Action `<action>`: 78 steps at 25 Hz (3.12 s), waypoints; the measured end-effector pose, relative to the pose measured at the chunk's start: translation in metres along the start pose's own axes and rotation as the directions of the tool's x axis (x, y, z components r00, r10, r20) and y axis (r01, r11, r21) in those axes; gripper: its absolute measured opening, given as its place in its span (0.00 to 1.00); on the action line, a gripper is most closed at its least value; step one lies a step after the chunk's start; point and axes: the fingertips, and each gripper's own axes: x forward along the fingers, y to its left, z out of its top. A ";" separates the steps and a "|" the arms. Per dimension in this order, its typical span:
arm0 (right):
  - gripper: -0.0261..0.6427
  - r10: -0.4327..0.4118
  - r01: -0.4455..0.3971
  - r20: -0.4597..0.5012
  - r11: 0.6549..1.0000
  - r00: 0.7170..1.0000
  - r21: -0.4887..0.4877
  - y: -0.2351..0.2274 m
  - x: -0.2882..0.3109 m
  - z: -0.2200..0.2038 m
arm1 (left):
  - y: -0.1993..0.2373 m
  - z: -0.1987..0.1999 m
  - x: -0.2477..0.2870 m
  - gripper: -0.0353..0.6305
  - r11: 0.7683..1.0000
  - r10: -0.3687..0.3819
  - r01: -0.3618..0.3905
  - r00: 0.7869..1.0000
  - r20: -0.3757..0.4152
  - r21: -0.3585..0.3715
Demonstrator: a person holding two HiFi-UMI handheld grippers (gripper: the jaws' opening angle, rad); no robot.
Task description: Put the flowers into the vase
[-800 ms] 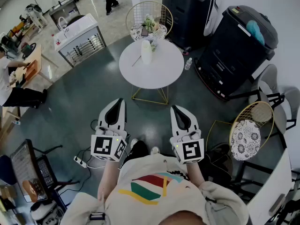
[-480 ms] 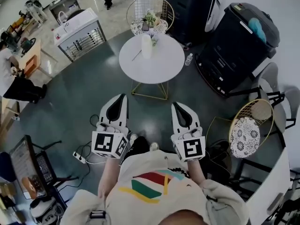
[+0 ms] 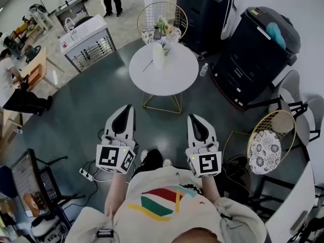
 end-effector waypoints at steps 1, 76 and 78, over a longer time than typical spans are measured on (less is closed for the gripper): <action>0.05 -0.002 0.002 0.009 1.000 1.000 0.013 -0.001 0.001 0.000 | -0.001 0.003 -0.003 0.06 1.000 -0.002 0.002 1.000 0.008 -0.001; 0.05 -0.018 0.020 -0.069 0.999 0.997 0.040 -0.147 0.409 -0.001 | 0.232 -0.009 0.365 0.06 0.986 -0.083 0.084 0.996 0.010 -0.145; 0.05 -0.004 0.007 -0.069 0.999 0.998 0.054 -0.158 0.412 -0.003 | 0.225 -0.007 0.374 0.06 0.987 -0.081 0.082 0.997 0.008 -0.138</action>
